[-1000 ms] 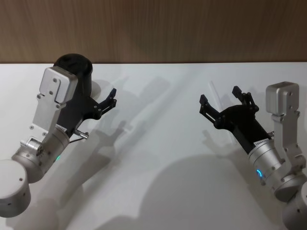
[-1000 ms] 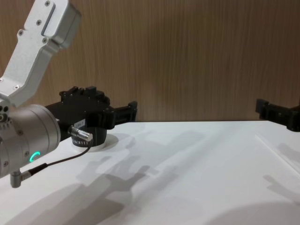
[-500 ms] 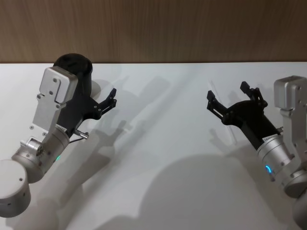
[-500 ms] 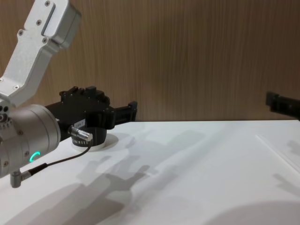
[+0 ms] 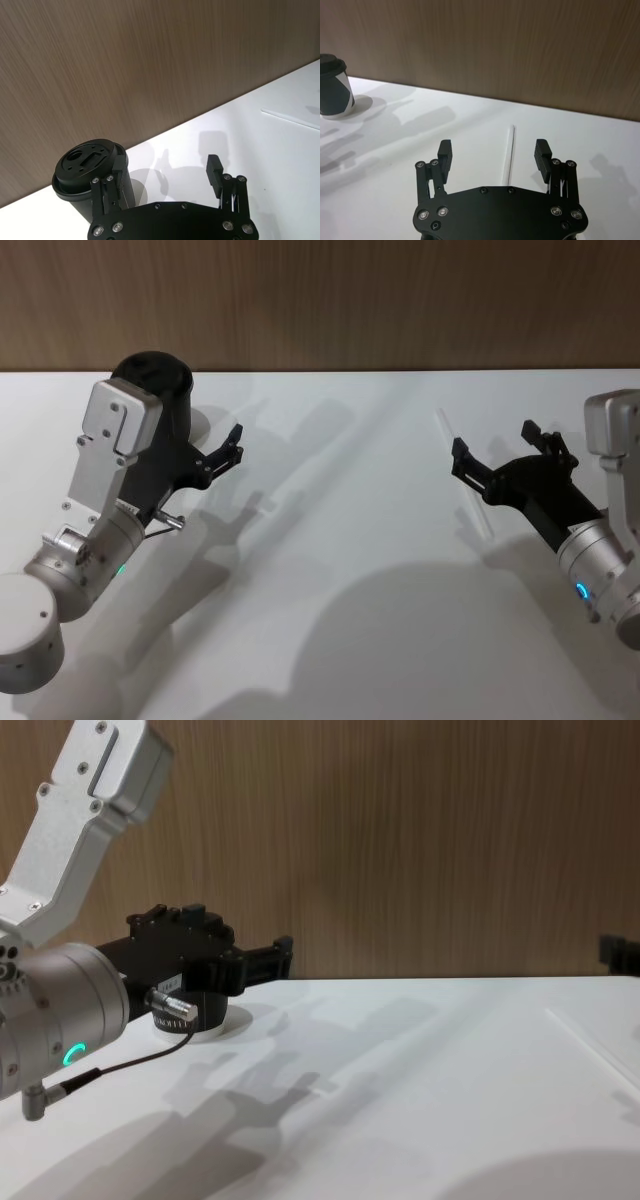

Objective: Pick up the straw with one hand, pass it to the other hand, and insert it into the cup.

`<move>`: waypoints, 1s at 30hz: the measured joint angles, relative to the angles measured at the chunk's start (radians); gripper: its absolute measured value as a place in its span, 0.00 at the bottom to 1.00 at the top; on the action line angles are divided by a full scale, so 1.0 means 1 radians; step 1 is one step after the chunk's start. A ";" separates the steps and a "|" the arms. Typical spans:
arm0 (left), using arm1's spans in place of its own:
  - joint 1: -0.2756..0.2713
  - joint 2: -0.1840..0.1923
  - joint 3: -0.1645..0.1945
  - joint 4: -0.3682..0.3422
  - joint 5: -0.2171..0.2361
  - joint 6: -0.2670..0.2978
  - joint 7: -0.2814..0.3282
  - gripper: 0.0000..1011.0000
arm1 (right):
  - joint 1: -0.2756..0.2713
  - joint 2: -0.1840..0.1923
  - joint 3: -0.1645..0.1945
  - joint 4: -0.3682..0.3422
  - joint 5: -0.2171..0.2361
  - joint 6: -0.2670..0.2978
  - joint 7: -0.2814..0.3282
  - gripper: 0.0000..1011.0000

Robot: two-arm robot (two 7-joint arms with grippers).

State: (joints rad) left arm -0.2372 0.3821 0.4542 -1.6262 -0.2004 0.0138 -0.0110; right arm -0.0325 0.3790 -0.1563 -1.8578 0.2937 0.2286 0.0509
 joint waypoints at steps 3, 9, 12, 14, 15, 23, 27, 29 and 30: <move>0.000 0.000 0.000 0.000 0.000 0.000 0.000 0.99 | 0.000 -0.001 0.005 0.000 0.007 0.030 -0.002 0.99; 0.000 0.000 0.000 0.000 0.000 0.000 0.000 0.99 | 0.008 -0.017 0.013 0.017 0.023 0.098 -0.010 0.99; 0.000 0.000 0.000 0.000 0.000 0.000 0.000 0.99 | 0.013 -0.025 0.014 0.027 0.028 0.123 -0.015 0.99; 0.000 0.000 0.000 0.000 0.000 0.000 0.000 0.99 | 0.015 -0.028 0.015 0.033 0.029 0.133 -0.018 0.99; 0.000 0.000 0.000 0.000 0.000 0.000 0.000 0.99 | 0.017 -0.032 0.015 0.041 0.029 0.145 -0.020 0.99; 0.000 0.000 0.000 0.000 0.000 0.000 0.000 0.99 | 0.030 -0.044 0.013 0.076 0.028 0.183 -0.029 0.99; 0.000 0.000 0.000 0.000 0.000 0.000 0.000 0.99 | 0.039 -0.048 0.012 0.094 0.025 0.195 -0.030 0.99; 0.000 0.000 0.000 0.000 0.000 0.000 0.000 0.99 | 0.044 -0.049 0.011 0.102 0.023 0.201 -0.030 0.99; 0.000 0.000 0.000 0.000 0.000 0.000 0.000 0.99 | 0.045 -0.050 0.011 0.105 0.022 0.203 -0.030 0.99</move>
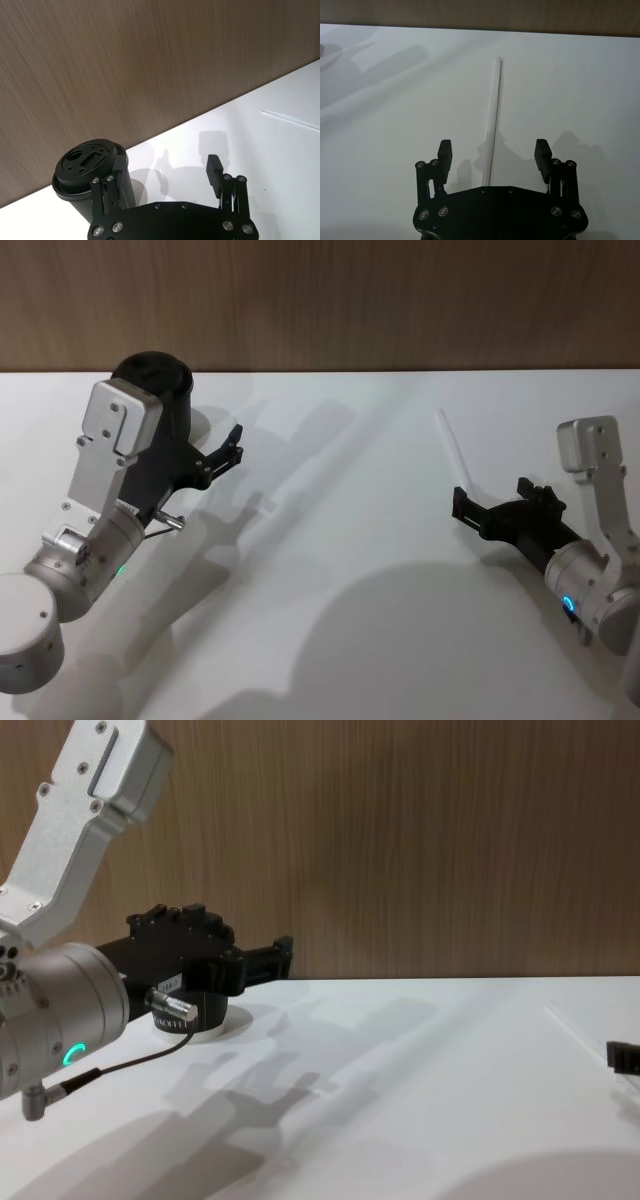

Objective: Pick up the straw with one hand, pass it to the other hand, and insert it into the cup.

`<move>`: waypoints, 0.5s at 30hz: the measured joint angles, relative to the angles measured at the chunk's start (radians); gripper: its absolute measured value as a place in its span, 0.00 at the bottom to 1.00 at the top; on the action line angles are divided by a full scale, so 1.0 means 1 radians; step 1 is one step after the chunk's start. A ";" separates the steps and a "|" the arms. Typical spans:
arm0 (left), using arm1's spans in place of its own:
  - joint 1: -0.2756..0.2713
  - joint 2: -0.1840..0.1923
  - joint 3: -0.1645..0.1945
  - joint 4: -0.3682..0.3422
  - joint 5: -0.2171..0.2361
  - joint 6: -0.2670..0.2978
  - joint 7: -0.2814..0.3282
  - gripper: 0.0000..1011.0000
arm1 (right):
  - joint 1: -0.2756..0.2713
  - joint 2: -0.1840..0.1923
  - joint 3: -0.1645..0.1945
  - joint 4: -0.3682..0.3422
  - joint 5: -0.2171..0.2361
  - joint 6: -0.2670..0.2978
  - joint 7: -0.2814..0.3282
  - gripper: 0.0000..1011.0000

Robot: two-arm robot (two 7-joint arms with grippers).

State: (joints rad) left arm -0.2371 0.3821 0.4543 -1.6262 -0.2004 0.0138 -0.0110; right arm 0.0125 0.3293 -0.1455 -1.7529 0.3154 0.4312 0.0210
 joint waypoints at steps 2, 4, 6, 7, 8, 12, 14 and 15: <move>0.000 0.000 0.000 0.000 0.000 0.000 0.000 0.99 | 0.003 -0.001 -0.001 0.007 -0.002 0.003 0.001 0.99; 0.000 0.000 0.000 0.000 0.000 0.000 0.000 0.99 | 0.008 -0.002 -0.001 0.015 -0.004 0.007 0.003 0.99; 0.000 0.000 0.000 0.000 0.000 0.000 0.000 0.99 | 0.012 -0.003 -0.002 0.021 -0.006 0.011 0.005 0.99; 0.000 0.000 0.000 0.000 0.000 0.000 0.000 0.99 | 0.014 -0.004 -0.002 0.023 -0.006 0.012 0.006 0.99; 0.000 0.000 0.000 0.000 0.000 0.000 0.000 0.99 | 0.015 -0.004 -0.002 0.025 -0.007 0.012 0.006 0.99; 0.000 0.000 0.000 0.000 0.000 0.000 0.000 0.99 | 0.021 -0.007 -0.001 0.036 -0.009 0.015 0.012 0.99; 0.000 0.000 0.000 0.000 0.000 0.000 0.000 0.99 | 0.023 -0.009 0.000 0.041 -0.010 0.015 0.014 0.99; 0.000 0.000 0.000 0.000 0.000 0.000 0.000 0.99 | 0.024 -0.010 0.000 0.042 -0.010 0.015 0.015 0.99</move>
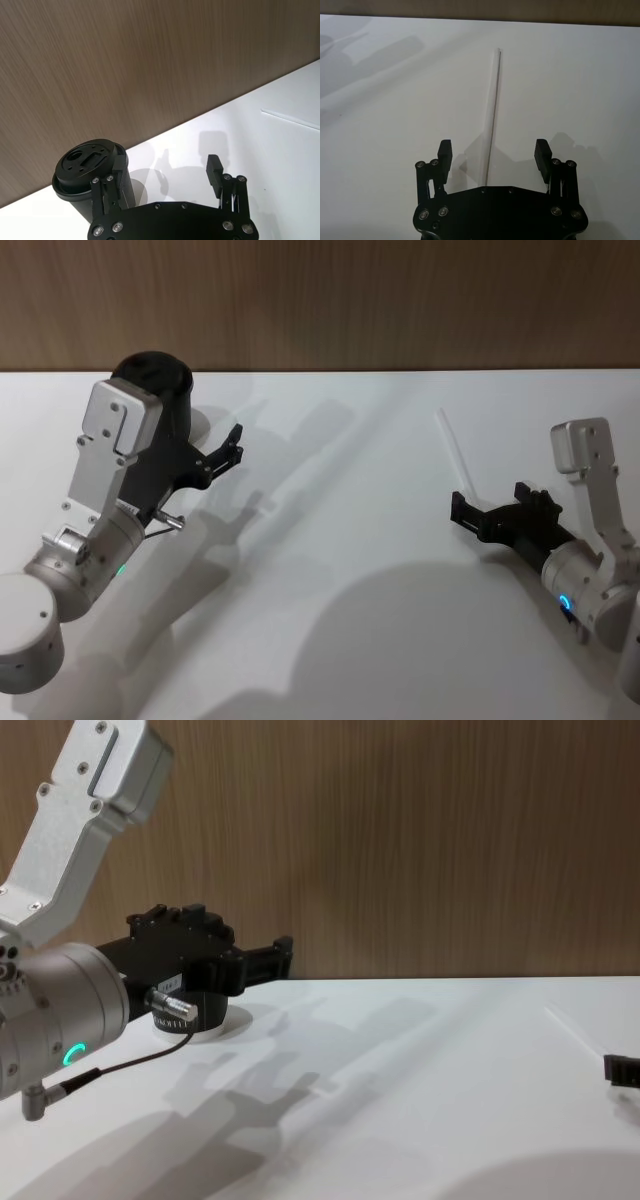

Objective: Pick up the straw with one hand, pass it to the other hand, and insert it into the cup.

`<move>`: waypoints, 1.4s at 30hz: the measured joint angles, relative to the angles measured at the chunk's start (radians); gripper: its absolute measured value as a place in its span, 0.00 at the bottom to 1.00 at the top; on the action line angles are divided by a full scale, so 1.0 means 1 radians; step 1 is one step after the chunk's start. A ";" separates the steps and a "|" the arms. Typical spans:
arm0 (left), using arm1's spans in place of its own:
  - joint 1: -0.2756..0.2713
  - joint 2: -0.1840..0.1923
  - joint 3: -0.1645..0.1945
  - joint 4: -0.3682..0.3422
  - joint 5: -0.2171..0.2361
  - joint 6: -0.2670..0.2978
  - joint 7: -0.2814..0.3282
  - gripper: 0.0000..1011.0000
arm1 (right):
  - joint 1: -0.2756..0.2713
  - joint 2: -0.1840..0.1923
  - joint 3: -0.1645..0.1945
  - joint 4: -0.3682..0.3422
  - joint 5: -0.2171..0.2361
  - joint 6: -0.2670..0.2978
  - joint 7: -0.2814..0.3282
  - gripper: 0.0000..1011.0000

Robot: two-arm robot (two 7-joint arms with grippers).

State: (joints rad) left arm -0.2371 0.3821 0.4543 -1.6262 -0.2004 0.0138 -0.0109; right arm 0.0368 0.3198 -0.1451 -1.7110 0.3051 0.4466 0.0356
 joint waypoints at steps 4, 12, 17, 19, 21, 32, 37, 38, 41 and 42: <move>0.000 0.000 0.000 0.000 0.000 0.000 0.000 0.99 | 0.003 -0.003 0.003 0.007 -0.001 0.000 0.005 0.99; 0.000 0.000 0.000 0.000 0.000 0.000 0.000 0.99 | 0.007 -0.009 0.007 0.017 -0.002 0.000 0.013 0.99; 0.000 0.000 0.000 0.000 0.000 0.000 0.000 0.99 | 0.009 -0.011 0.009 0.021 -0.006 0.004 0.016 0.99; 0.000 0.000 0.000 0.000 0.000 0.000 0.000 0.99 | 0.009 -0.012 0.009 0.022 -0.006 0.005 0.017 0.99; 0.000 0.000 0.000 0.000 0.000 0.000 0.000 0.99 | 0.010 -0.013 0.010 0.023 -0.008 0.008 0.019 0.99; 0.000 0.000 0.000 0.000 0.000 0.000 0.000 0.99 | 0.013 -0.011 0.006 0.025 -0.025 0.018 0.025 0.95; 0.000 0.000 0.000 0.000 0.000 0.000 0.000 0.99 | 0.013 -0.011 0.007 0.025 -0.027 0.024 0.032 0.84; 0.000 0.000 0.000 0.000 0.000 0.000 0.000 0.99 | 0.013 -0.011 0.007 0.024 -0.027 0.026 0.034 0.83; 0.000 0.000 0.000 0.000 0.000 0.000 0.000 0.99 | 0.011 -0.012 0.008 0.022 -0.027 0.029 0.038 0.71; 0.000 0.000 0.000 0.000 0.000 0.000 0.000 0.99 | 0.011 -0.012 0.008 0.021 -0.027 0.030 0.039 0.69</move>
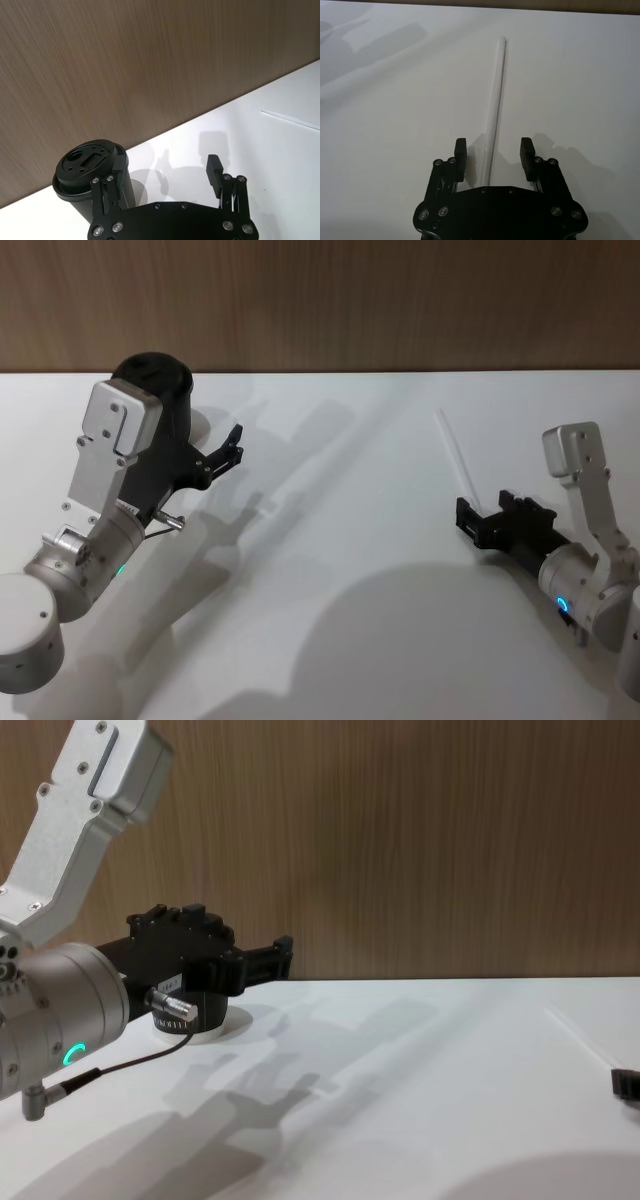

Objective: Pick up the straw with one hand, pass it to the other hand, and insert it into the cup.

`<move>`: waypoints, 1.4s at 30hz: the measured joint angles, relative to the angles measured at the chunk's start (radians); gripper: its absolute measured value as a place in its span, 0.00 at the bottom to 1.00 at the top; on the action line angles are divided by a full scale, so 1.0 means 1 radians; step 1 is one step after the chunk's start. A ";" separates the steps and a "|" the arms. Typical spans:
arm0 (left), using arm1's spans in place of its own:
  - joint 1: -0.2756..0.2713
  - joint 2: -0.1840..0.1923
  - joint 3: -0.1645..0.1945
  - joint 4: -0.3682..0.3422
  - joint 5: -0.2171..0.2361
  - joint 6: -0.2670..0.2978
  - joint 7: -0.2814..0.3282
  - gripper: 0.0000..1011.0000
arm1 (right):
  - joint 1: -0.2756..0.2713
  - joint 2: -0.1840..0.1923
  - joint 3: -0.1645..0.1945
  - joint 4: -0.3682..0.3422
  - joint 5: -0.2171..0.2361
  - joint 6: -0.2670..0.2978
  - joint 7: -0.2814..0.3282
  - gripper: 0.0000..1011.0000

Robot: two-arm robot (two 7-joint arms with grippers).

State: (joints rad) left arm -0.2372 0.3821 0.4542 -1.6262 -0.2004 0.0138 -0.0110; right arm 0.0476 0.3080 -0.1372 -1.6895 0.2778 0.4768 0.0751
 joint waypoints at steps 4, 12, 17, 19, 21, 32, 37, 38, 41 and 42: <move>0.000 0.000 0.000 0.000 0.000 0.000 0.000 0.99 | -0.003 -0.002 0.003 -0.004 0.000 0.005 0.006 0.55; 0.000 0.000 0.000 0.000 0.000 0.000 0.000 0.99 | -0.011 -0.008 0.008 -0.011 0.003 0.018 0.016 0.29; 0.000 0.000 0.000 0.000 0.000 0.000 0.000 0.99 | -0.016 -0.013 0.011 -0.014 0.007 0.025 0.022 0.14; 0.000 0.000 0.000 0.000 0.000 0.000 0.000 0.99 | -0.018 -0.015 0.012 -0.015 0.008 0.027 0.023 0.11; 0.000 0.000 0.000 0.000 0.000 0.000 0.000 0.99 | -0.019 -0.017 0.012 -0.016 0.010 0.030 0.027 0.05; 0.000 0.000 0.000 0.000 0.000 0.000 0.000 0.99 | -0.028 -0.030 0.017 -0.022 0.008 0.034 0.031 0.00; 0.000 0.000 0.000 0.000 0.000 0.000 0.000 0.99 | -0.031 -0.036 0.020 -0.027 0.005 0.021 0.031 0.00; 0.000 0.000 0.000 0.000 0.000 0.000 0.000 0.99 | -0.031 -0.037 0.021 -0.027 0.005 0.018 0.032 0.00; 0.000 0.000 0.000 0.000 0.000 0.000 0.000 0.99 | -0.030 -0.040 0.026 -0.037 0.003 -0.008 0.039 0.00; 0.000 0.000 0.000 0.000 0.000 0.000 0.000 0.99 | -0.029 -0.040 0.026 -0.039 0.003 -0.014 0.042 0.00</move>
State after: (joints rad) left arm -0.2371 0.3821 0.4542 -1.6262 -0.2004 0.0138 -0.0109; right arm 0.0181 0.2681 -0.1107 -1.7282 0.2803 0.4632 0.1167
